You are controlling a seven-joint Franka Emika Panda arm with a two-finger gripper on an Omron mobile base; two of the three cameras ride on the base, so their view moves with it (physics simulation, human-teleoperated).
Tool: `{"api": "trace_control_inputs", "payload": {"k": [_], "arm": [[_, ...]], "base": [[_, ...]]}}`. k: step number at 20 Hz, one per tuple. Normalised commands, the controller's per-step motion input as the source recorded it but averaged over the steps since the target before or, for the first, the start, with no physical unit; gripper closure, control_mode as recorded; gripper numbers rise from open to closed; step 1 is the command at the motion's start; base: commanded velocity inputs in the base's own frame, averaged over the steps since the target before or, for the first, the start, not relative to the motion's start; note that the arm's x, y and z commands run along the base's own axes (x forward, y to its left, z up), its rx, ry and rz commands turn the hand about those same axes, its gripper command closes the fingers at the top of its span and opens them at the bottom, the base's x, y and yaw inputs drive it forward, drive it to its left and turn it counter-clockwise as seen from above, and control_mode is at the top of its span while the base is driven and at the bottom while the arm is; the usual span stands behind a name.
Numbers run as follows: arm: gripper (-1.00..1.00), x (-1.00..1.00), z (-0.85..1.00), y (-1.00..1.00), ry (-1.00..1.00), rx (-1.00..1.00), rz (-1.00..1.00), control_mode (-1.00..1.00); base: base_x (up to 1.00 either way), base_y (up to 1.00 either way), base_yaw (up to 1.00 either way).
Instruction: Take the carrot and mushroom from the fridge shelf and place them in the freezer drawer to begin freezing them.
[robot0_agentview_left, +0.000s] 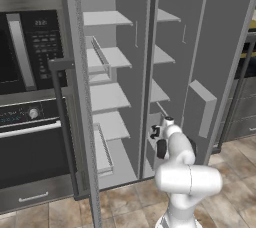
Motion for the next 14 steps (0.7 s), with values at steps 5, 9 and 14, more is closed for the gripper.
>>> {"api": "trace_control_inputs", "payload": {"k": [5, 9, 14], "arm": [[1.0, -0.99, -0.9, 0.19, 0.0, 0.02, 0.09, -1.0], [1.0, -0.86, -0.76, 0.19, 0.0, 0.0, 0.08, -1.0], [1.0, -0.87, -0.63, 0.16, 0.0, 0.0, 0.09, -1.0]], "base": [[0.0, 0.0, 0.0], [0.0, 0.0, 0.0], [0.0, 0.0, 0.0]]}}
